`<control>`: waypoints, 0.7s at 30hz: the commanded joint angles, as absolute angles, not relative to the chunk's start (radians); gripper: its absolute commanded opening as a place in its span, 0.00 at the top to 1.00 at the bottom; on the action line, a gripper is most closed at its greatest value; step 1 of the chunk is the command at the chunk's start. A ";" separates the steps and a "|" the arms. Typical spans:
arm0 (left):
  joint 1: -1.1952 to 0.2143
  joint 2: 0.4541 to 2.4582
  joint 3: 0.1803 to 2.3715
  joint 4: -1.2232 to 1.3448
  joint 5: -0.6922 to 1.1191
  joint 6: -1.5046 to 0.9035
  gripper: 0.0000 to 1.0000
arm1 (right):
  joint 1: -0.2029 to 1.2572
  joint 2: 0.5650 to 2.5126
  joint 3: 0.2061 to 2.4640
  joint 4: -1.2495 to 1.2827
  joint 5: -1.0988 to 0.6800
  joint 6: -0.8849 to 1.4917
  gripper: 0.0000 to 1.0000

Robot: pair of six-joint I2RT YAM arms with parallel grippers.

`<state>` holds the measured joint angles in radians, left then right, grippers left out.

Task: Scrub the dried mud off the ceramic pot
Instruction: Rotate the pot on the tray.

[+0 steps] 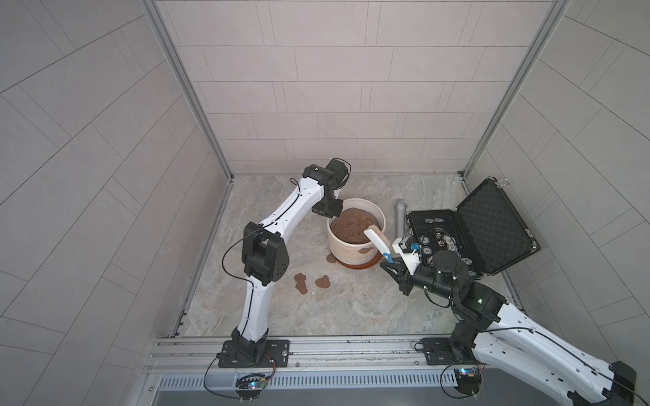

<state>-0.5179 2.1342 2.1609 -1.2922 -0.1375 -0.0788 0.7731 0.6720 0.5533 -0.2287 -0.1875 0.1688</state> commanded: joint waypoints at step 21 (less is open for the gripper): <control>-0.538 2.226 2.463 -1.439 0.273 0.380 1.00 | 0.757 0.698 0.641 -0.395 -0.522 0.004 1.00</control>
